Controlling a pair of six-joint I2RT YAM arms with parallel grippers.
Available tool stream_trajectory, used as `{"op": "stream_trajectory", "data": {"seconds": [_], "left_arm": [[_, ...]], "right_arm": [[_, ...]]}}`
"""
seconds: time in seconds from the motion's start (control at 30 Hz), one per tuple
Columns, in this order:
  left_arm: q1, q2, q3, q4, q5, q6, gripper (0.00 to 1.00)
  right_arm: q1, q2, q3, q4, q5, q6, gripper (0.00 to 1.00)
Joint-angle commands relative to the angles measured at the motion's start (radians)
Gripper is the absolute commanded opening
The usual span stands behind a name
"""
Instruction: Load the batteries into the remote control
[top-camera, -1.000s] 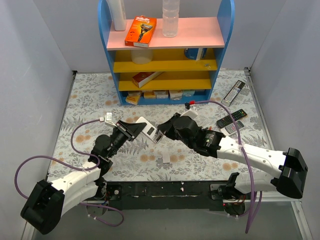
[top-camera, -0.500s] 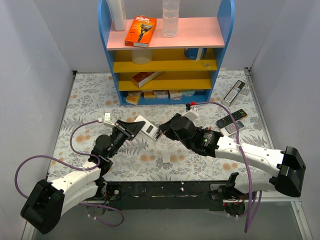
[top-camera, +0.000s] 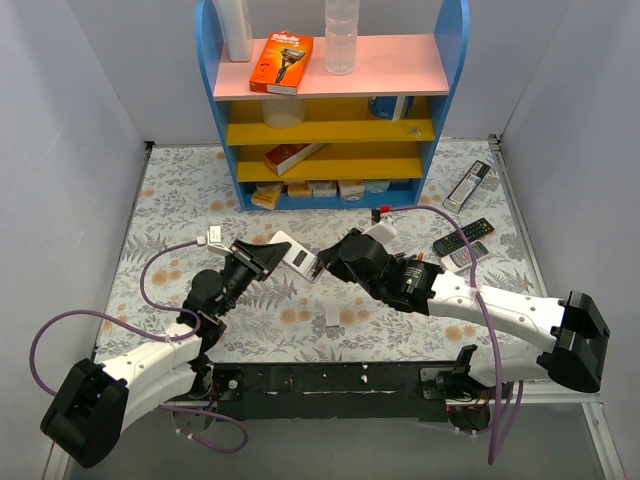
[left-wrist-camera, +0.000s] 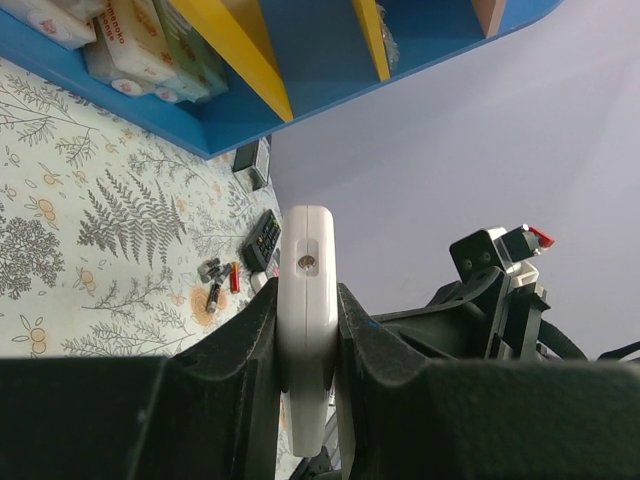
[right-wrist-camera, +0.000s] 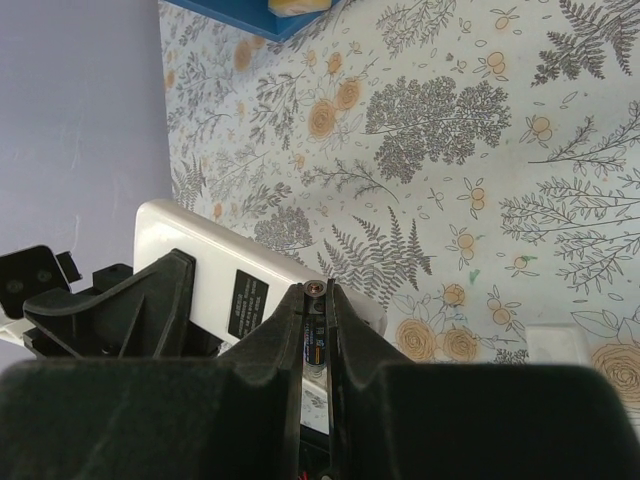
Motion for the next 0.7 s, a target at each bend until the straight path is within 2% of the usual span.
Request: {"op": "stream_trajectory", "data": {"seconds": [0.0,0.43,0.67], "left_arm": [[-0.009,-0.023,0.031,0.024,-0.021,-0.006,0.00],[-0.021,-0.020,0.036,0.036,-0.053,-0.003,0.00],[-0.024,-0.031,0.034,0.036,-0.056,-0.003,0.00]], "right_arm": [[0.010,0.008,0.044,-0.013,0.045,0.025,0.01],[0.033,0.028,0.045,0.009,0.014,0.048,0.01],[0.039,0.033,0.047,-0.010,0.016,0.062,0.06]]}}
